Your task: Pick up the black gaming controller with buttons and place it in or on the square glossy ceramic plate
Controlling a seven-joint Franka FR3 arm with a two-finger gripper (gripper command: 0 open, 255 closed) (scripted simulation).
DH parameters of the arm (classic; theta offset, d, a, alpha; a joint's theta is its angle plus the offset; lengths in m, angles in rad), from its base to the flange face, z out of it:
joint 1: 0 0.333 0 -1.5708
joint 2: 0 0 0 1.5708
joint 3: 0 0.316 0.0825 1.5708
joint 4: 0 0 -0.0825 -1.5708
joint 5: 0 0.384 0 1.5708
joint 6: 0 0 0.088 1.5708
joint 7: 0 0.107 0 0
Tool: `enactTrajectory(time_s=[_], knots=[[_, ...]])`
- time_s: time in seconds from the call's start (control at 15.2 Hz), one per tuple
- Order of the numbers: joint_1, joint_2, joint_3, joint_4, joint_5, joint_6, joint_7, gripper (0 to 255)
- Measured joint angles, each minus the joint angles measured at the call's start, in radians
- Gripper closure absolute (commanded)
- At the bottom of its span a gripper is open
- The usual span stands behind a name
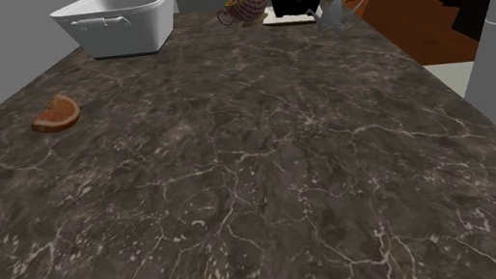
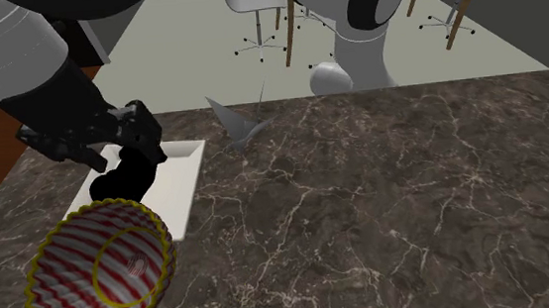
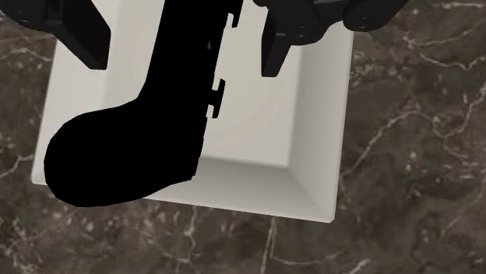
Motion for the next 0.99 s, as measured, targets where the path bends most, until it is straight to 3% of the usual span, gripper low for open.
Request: enactTrajectory(time_s=[0.33,0.53,0.66,0.99], knots=[[-0.002,0.014,0.0,0.035,0.004,-0.021,-0.001,0],[-0.03,0.117,-0.005,0.272,0.031,-0.154,-0.019,0],[-0.039,0.151,-0.005,0.351,0.04,-0.202,-0.022,0],[-0.041,0.156,-0.005,0.368,0.041,-0.214,-0.023,0]])
